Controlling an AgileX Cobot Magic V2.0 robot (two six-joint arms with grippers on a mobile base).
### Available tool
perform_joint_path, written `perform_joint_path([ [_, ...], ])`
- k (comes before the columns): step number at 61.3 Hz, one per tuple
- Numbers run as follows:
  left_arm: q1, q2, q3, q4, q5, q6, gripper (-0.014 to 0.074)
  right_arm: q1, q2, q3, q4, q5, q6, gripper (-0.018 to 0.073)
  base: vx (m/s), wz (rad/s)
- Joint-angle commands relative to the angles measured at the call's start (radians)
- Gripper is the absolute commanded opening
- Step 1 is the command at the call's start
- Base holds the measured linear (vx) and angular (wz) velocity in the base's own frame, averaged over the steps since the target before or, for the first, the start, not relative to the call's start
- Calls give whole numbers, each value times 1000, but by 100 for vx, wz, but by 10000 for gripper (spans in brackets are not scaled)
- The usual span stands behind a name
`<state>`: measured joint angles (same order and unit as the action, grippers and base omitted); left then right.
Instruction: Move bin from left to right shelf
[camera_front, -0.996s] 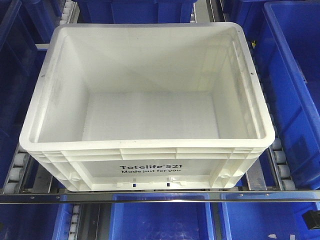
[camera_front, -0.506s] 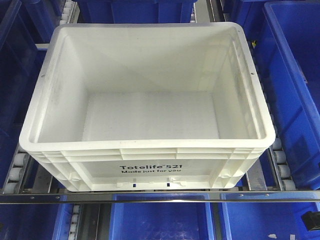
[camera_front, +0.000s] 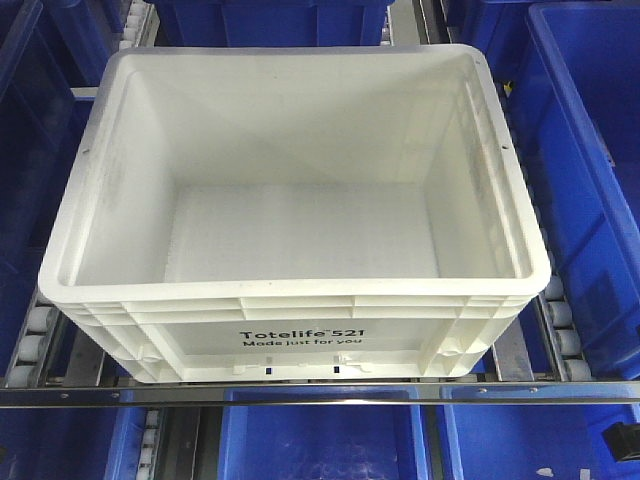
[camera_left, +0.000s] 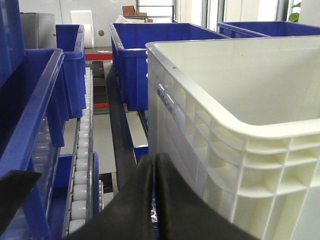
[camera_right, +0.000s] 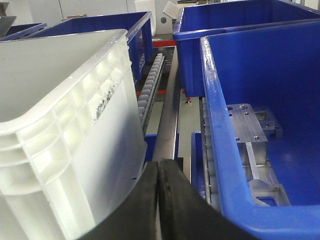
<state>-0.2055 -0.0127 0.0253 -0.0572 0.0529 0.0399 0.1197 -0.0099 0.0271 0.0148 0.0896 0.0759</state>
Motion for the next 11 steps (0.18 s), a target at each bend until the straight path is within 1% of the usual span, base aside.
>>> perform_joint_path([
  [1, 3, -11, -22, -3, -73, -7, -8, -5, -12, 19, -9, -73, 1, -8, 0, 0],
  [11, 3, -11, -22, -3, -73, -7, -8, -5, -12, 19, -9, -73, 1, -8, 0, 0],
])
